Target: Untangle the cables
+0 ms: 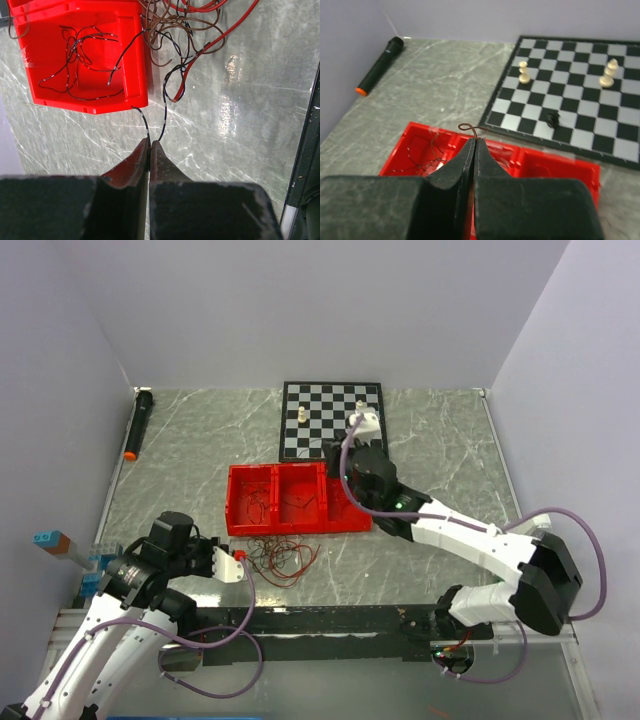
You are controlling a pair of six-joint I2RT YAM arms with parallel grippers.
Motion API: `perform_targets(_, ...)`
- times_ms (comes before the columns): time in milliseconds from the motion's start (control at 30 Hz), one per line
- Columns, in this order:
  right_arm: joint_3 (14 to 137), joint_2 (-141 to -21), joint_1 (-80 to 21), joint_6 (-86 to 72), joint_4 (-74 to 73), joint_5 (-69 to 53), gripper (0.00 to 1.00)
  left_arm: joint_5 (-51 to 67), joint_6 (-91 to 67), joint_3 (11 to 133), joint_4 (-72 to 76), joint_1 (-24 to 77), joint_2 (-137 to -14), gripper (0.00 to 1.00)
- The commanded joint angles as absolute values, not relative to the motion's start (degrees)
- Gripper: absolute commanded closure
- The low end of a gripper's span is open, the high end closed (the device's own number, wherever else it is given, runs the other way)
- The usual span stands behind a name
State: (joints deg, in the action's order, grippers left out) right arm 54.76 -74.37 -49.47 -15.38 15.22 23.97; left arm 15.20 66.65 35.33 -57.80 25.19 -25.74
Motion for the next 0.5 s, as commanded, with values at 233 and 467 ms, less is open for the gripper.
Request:
perform_targets(233,46.94,-62.06,-48.34,-17.14,16.17,30.23,1.0,16.08,67.32,35.77,-57.39,24.96,-21.44,0.94)
perform_targets(467,45.7,-59.15,-47.99,-15.82,15.91,27.26,1.0,16.0,67.24,36.04,-57.22,24.96,-22.06,0.93)
